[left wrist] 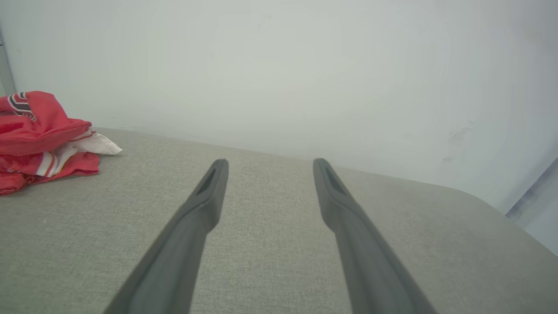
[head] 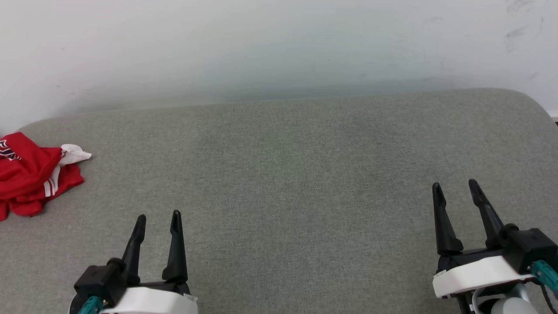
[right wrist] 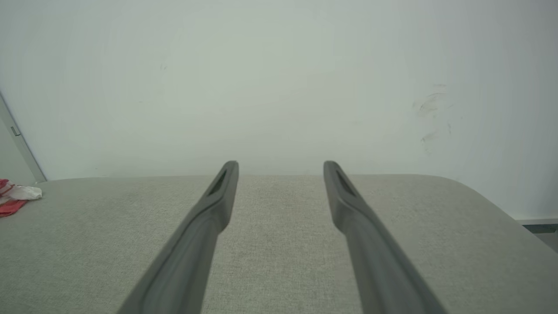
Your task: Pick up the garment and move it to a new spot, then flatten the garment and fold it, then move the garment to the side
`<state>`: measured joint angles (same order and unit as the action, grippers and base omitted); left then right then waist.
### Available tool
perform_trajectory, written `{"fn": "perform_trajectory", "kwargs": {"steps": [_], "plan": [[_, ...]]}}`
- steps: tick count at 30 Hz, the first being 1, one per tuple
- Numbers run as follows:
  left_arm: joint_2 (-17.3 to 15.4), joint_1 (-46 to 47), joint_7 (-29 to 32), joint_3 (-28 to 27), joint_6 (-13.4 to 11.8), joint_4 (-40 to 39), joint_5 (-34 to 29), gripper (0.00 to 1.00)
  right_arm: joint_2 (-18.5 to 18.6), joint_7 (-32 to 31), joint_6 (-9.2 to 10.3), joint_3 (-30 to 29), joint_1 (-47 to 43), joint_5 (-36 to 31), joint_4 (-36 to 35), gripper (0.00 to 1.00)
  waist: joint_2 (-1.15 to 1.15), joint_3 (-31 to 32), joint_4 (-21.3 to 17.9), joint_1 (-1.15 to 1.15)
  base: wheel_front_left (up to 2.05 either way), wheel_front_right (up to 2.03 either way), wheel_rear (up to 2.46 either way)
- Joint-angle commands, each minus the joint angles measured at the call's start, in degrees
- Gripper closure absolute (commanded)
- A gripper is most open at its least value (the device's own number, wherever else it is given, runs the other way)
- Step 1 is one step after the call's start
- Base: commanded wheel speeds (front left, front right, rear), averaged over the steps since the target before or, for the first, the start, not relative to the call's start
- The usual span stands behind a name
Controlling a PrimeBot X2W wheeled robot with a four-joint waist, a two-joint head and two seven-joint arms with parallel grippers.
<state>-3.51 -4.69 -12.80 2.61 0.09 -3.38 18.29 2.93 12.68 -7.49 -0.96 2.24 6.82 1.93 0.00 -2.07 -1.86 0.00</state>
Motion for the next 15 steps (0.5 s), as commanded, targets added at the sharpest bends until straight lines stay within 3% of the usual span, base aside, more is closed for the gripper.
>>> {"fn": "perform_trajectory", "kwargs": {"steps": [1,7,15], "plan": [[0.11,-0.59,-0.35,-0.4,0.89,0.09,-1.13,0.0,-0.07,0.54,0.0,-0.07,-0.5,-0.15,0.26,0.0,0.0,0.06,-0.03,0.0,0.0,0.0,0.0],[0.61,-1.2,-1.07,-1.36,4.54,3.2,-5.3,0.0,-0.06,1.09,0.01,0.34,-0.42,-2.08,1.88,0.0,0.0,0.23,-0.24,0.0,0.0,0.0,0.0],[0.63,-1.52,-2.15,-0.23,4.95,5.26,-8.33,0.0,-0.08,2.24,0.01,0.86,-0.61,-5.66,2.67,0.0,0.0,0.32,-0.49,0.0,0.0,0.0,0.0]]}}
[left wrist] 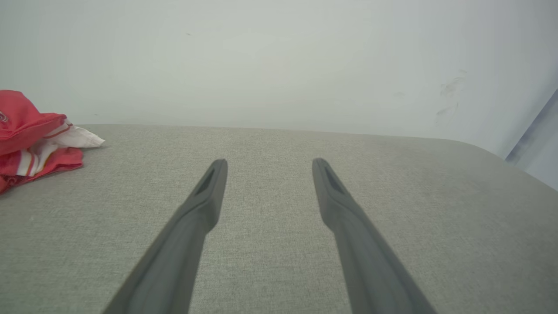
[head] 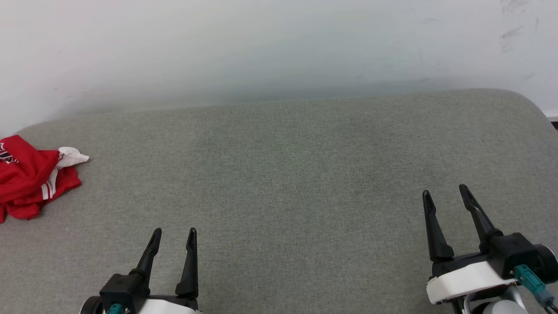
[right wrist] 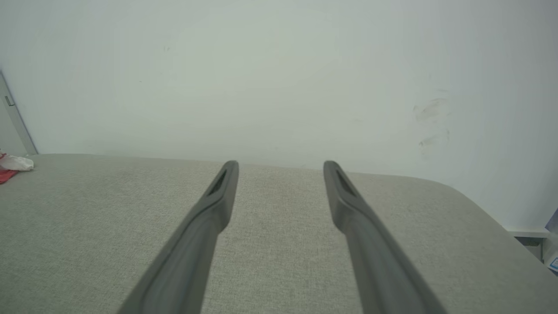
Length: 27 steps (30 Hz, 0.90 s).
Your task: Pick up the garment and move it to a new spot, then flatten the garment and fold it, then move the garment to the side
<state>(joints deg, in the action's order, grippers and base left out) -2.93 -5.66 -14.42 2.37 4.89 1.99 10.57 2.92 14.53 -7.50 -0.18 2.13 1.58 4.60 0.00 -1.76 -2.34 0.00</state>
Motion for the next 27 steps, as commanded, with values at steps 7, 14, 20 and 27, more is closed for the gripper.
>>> {"fn": "perform_trajectory", "kwargs": {"steps": [7,14,20,27], "plan": [[0.05,-0.9,-0.86,-0.51,0.42,-0.82,-0.01,0.0,-0.07,0.8,0.02,0.38,-0.69,-0.64,0.22,0.0,0.0,-0.04,-0.04,0.0,0.0,0.0,0.0],[0.06,-0.96,-0.82,-0.35,0.96,0.16,0.26,0.0,-0.07,0.72,0.02,0.62,-0.87,0.61,0.66,0.0,0.0,-0.06,-0.01,0.0,0.0,0.0,0.0],[0.06,-0.73,-0.81,-0.41,1.1,0.38,0.37,0.0,-0.07,0.72,0.02,0.96,-0.94,1.07,0.66,0.0,0.0,-0.22,0.09,0.0,0.0,0.0,0.0],[0.05,0.07,-0.81,-0.78,1.11,0.11,0.43,0.0,-0.07,0.71,0.02,1.24,-1.22,1.49,0.6,0.0,0.0,-0.48,1.86,0.0,0.0,0.0,0.0]]}}
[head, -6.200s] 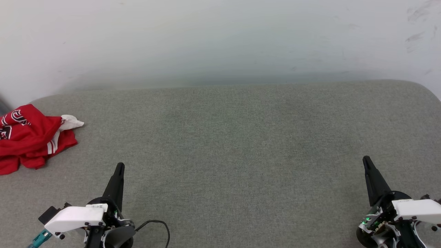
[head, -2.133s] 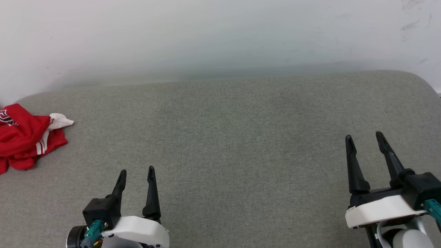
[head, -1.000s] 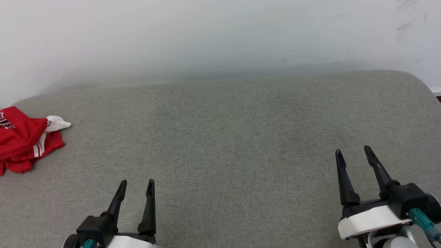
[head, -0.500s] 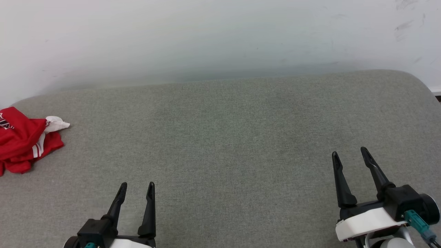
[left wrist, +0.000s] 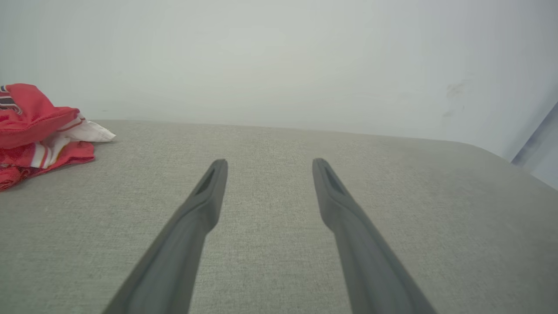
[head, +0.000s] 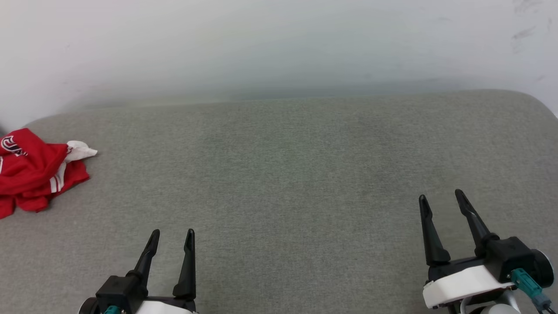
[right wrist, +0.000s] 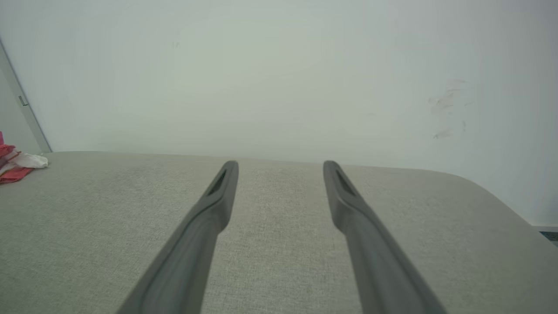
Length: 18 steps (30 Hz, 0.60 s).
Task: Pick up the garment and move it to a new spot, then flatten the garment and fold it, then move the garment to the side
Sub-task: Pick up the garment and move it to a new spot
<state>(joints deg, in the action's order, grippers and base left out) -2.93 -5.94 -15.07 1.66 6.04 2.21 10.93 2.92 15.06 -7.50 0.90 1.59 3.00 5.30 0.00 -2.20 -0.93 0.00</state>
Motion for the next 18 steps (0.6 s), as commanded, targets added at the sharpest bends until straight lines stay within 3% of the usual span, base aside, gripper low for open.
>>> {"fn": "perform_trajectory", "kwargs": {"steps": [1,18], "plan": [[0.05,0.36,-0.16,-0.16,-0.1,-0.09,0.1,0.0,-0.07,0.17,0.02,0.33,-0.69,0.12,-0.16,0.0,0.0,-0.01,0.95,0.0,0.0,0.0,0.0],[0.06,-1.49,-0.16,-3.04,-0.4,-1.5,-0.82,0.0,-0.07,0.16,0.02,4.7,-2.52,1.16,-0.53,0.0,0.0,2.02,15.23,0.0,0.0,0.0,0.0]]}}
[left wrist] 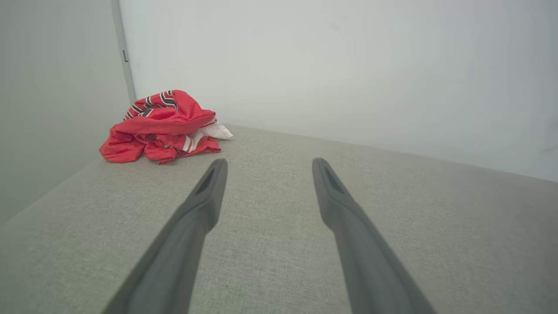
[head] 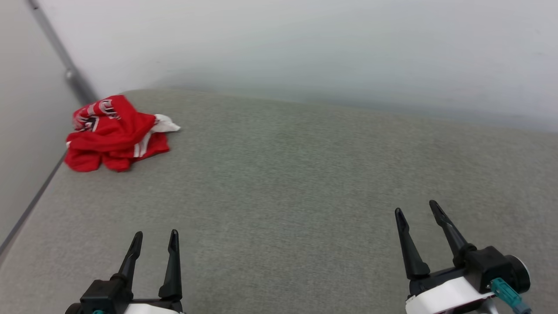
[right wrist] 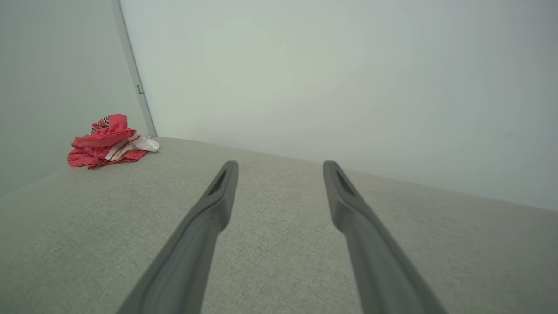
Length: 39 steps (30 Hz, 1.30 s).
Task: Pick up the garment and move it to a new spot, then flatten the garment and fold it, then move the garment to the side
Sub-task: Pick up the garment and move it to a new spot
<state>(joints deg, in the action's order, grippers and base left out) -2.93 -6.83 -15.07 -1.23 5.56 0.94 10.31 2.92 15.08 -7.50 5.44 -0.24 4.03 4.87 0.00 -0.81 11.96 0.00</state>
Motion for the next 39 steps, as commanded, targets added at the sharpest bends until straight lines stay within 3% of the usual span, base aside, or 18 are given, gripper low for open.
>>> {"fn": "perform_trajectory", "kwargs": {"steps": [1,18,34,39], "plan": [[0.05,-0.87,-0.16,-0.36,0.05,-0.36,-0.24,0.0,-0.07,0.13,0.02,0.47,-0.78,0.34,-0.09,0.0,0.0,0.74,3.15,0.0,0.0,0.0,0.0],[0.06,-2.49,-0.16,-1.74,0.85,-1.47,-1.34,0.0,-0.07,0.14,0.02,3.19,-1.81,2.2,-0.2,0.0,0.0,2.2,12.67,0.0,0.0,0.0,0.0],[0.06,-2.92,-0.16,-2.6,1.2,-1.96,-1.39,0.0,-0.07,0.13,0.02,3.99,-1.72,2.71,-0.28,0.0,0.0,2.17,13.39,0.0,0.0,0.0,0.0],[0.02,-1.86,-0.16,-3.2,0.94,-0.6,2.03,0.0,-0.07,0.13,0.02,4.09,-0.67,1.63,-0.82,0.0,0.0,0.28,12.47,0.0,0.0,0.0,0.0]]}}
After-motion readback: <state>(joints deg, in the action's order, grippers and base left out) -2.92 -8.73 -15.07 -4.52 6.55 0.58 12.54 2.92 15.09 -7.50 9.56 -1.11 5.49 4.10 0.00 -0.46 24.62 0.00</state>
